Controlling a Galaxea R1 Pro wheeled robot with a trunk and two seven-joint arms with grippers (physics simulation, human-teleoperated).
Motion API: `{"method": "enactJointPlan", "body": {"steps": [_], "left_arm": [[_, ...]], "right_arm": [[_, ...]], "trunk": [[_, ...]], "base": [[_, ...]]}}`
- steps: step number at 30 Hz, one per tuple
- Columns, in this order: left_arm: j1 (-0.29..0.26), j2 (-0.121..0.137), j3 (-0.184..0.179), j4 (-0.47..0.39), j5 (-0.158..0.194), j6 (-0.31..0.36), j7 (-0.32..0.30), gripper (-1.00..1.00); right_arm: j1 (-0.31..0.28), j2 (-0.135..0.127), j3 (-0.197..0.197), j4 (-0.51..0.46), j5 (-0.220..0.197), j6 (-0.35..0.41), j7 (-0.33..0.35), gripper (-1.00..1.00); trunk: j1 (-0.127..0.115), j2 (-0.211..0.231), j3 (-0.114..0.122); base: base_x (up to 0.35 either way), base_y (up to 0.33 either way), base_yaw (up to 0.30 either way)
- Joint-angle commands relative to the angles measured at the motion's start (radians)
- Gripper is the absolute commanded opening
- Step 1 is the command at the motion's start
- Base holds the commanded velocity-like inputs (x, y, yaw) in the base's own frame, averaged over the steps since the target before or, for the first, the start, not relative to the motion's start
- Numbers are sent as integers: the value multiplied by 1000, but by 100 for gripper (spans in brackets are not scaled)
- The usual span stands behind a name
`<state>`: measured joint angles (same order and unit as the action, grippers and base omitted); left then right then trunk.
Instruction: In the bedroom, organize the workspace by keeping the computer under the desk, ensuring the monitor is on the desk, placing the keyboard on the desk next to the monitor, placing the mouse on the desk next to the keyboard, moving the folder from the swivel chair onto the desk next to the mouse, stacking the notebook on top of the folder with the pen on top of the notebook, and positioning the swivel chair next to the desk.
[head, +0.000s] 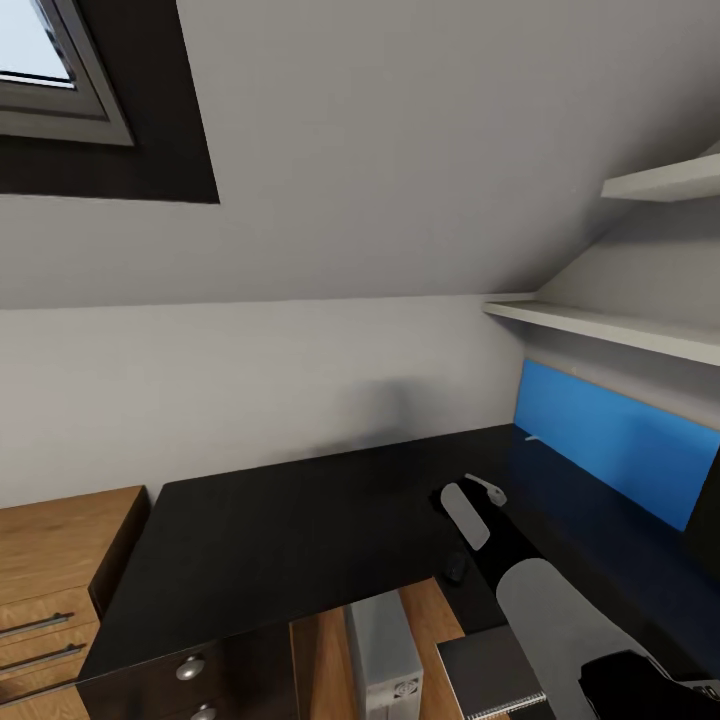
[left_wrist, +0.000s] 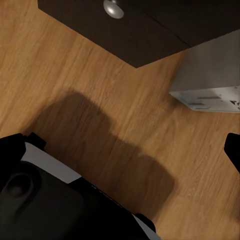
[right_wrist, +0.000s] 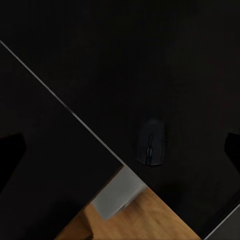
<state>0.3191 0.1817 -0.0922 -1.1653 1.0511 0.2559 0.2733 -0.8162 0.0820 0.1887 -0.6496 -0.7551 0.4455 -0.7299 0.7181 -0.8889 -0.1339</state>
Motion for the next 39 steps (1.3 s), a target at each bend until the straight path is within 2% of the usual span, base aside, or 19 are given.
{"method": "enactJointPlan", "body": {"steps": [1, 15, 23, 30, 39], "left_arm": [[0, 1, -2, -2, 9, 1, 8, 100], [0, 1, -2, -2, 9, 1, 8, 100], [-6, 0, -12, 10, -5, -13, -3, 100], [12, 0, -15, 11, -7, -24, -10, 100], [61, 0, -16, 9, -6, -112, -16, 100]], "right_arm": [[-1, -1, 4, -1, -6, 4, -7, 100], [-1, -1, 4, -1, -6, 4, -7, 100], [-11, 2, 26, 30, 4, 8, -52, 100], [-33, 2, 30, 46, 1, 7, -45, 100], [-42, 2, 31, 53, -1, 5, -40, 100]], "trunk": [[0, -1, -1], [0, -1, -1], [31, -57, -26], [58, -106, -48], [92, -169, -77]], "base": [[0, 0, 0], [0, 0, 0], [0, 0, 0], [0, 0, 0], [0, 0, 0]]}}
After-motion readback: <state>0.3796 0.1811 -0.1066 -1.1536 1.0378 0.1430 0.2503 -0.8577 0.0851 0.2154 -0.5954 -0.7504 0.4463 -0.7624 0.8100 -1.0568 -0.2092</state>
